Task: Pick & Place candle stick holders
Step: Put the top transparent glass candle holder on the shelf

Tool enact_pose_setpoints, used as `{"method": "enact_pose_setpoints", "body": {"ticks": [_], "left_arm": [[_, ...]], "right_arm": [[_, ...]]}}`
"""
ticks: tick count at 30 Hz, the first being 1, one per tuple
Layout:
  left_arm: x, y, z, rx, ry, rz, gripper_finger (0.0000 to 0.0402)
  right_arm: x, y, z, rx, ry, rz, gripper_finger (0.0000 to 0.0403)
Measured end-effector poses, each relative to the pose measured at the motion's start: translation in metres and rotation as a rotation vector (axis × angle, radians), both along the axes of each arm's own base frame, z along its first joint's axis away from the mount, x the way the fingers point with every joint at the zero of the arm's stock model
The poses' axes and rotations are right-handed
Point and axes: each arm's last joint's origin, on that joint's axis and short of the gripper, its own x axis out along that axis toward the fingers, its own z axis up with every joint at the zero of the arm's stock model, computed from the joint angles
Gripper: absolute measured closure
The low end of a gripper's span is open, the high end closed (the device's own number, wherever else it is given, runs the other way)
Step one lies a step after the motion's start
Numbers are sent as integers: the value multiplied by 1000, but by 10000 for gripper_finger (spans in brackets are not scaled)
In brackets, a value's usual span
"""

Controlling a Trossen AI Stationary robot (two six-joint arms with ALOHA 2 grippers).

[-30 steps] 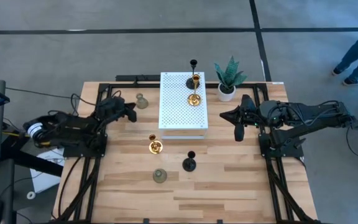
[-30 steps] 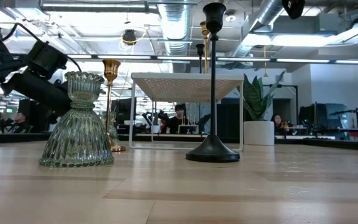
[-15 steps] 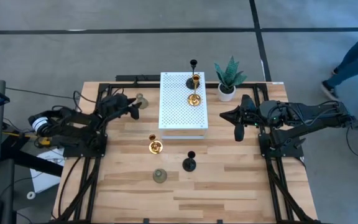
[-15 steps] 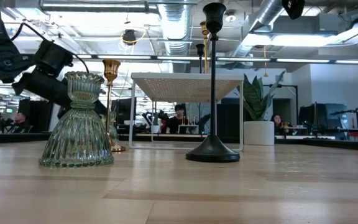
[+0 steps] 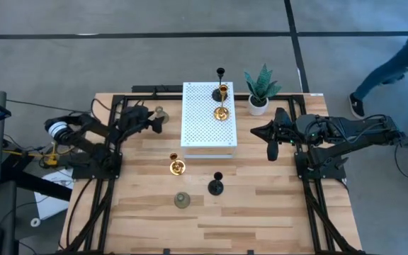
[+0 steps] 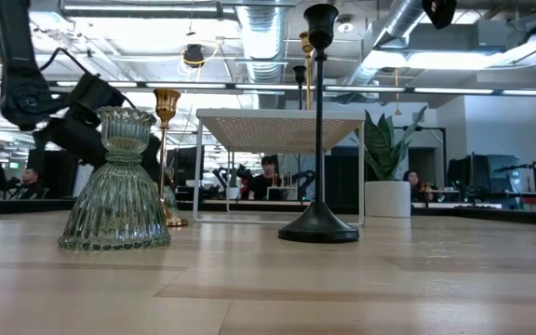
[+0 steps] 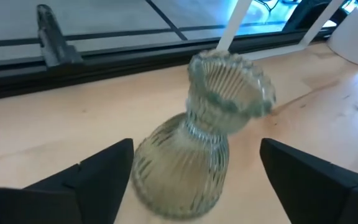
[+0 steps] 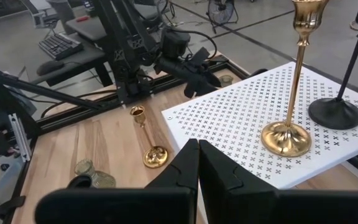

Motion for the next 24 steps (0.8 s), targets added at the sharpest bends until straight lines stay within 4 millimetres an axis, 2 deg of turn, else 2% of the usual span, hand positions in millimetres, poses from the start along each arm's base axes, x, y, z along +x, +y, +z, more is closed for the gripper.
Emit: {"method": "enact_pose_setpoints", "body": {"ticks": [11, 24], "left_arm": [[20, 21, 2, -14, 12, -1, 36], [25, 17, 1, -19, 14, -35, 89]], "right_arm": [[0, 0, 0, -1, 0, -3, 403], [-1, -1, -2, -11, 20, -21, 403]]}}
